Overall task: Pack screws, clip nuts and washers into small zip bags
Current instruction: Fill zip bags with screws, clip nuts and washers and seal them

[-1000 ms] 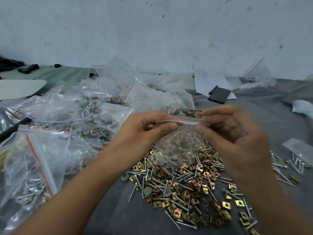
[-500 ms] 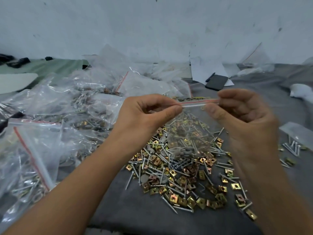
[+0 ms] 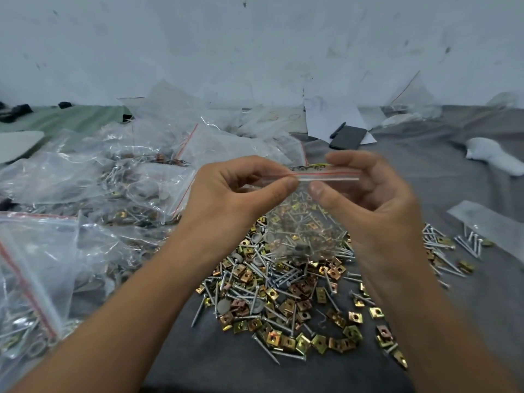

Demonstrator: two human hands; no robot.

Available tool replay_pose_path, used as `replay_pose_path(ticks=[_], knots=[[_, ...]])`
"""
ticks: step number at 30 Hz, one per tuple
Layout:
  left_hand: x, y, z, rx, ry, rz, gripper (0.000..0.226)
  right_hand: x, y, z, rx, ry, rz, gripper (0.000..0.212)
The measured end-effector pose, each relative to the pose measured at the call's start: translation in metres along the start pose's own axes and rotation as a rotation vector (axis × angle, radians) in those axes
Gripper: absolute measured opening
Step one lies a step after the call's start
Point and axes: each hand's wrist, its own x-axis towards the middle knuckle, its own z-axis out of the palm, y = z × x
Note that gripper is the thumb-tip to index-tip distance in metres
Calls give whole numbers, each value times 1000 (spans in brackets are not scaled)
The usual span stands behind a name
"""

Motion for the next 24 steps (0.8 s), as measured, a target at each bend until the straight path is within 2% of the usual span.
replay_pose_path(ticks=[4,13,20,24], knots=[[1,-1,2,-13,-11,0,7,-5,1,5,28,52,13,40],[2,2,15,-85,-17,-9,11,-7,-3,3,52,42,-6,38],[2,4,20,-72,2,-4,6,-4,-7,3,14,73,-47,36],[-1,5,18,-64,15,9,8,-3,-8,1,-1,35,-54,35]])
